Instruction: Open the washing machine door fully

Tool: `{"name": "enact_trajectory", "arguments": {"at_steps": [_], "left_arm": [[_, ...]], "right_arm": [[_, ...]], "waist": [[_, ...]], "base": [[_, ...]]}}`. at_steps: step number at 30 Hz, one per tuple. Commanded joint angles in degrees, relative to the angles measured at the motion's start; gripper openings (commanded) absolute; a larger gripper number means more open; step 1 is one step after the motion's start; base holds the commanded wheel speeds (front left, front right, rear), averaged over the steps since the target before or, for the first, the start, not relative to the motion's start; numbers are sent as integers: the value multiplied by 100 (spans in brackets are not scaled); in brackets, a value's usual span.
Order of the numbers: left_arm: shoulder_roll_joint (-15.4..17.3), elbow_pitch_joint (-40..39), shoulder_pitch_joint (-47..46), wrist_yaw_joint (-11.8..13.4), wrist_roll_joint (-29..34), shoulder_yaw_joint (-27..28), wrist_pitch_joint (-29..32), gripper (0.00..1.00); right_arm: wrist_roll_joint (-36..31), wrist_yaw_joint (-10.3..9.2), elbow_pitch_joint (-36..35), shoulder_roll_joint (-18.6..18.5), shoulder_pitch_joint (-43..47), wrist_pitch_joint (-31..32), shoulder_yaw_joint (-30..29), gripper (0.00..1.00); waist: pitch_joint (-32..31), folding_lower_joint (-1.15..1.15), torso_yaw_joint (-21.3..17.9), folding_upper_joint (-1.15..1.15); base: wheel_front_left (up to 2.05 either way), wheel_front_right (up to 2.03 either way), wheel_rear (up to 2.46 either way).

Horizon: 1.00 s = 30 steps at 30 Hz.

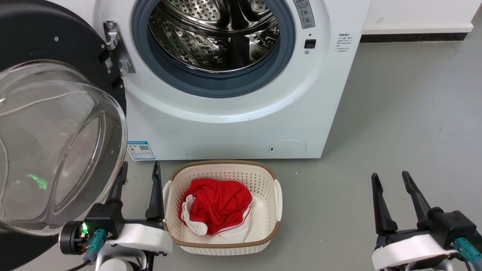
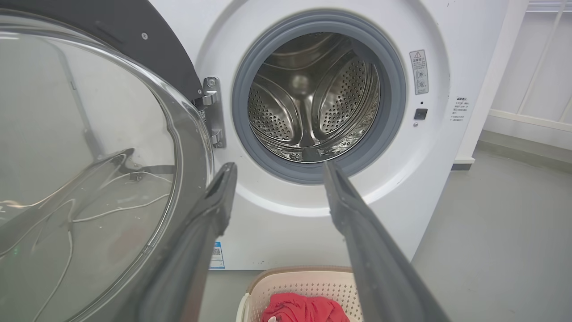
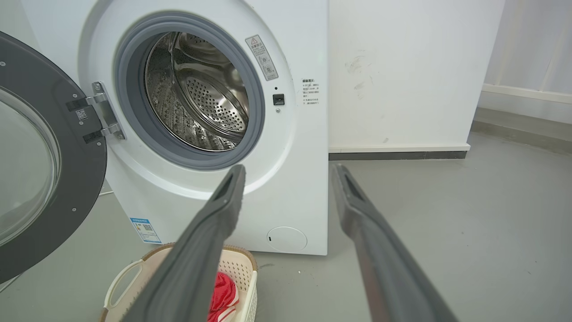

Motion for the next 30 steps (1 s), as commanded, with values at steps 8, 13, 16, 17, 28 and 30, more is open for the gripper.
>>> {"name": "enact_trajectory", "arguments": {"at_steps": [8,13,16,17,28,30], "left_arm": [[-72,220,54,-55,-410,72,145,0],[-98,252,38,-126,-964,148,287,0],[-114,267,31,-166,-1282,188,364,0],[-119,272,28,-179,-1386,201,390,0],[-164,330,-6,-305,-2355,333,633,0],[-172,342,-13,-326,-2537,357,681,0]], "right_arm": [[458,0,143,-16,71,61,27,0],[1081,0,217,-60,-2,168,19,0],[1432,0,259,-79,-44,227,17,0],[1546,0,272,-85,-57,246,15,0],[2602,-1,381,-132,-164,434,-6,0],[2796,-1,401,-139,-185,470,-12,0]], "waist": [[-3,0,-5,0],[-12,0,-9,0],[-18,0,-11,0],[-20,0,-12,0],[-39,0,-19,0],[-43,0,-20,0]], "base": [[0,0,0],[0,0,0],[0,0,0],[0,0,0],[0,0,0],[0,0,0]]}}
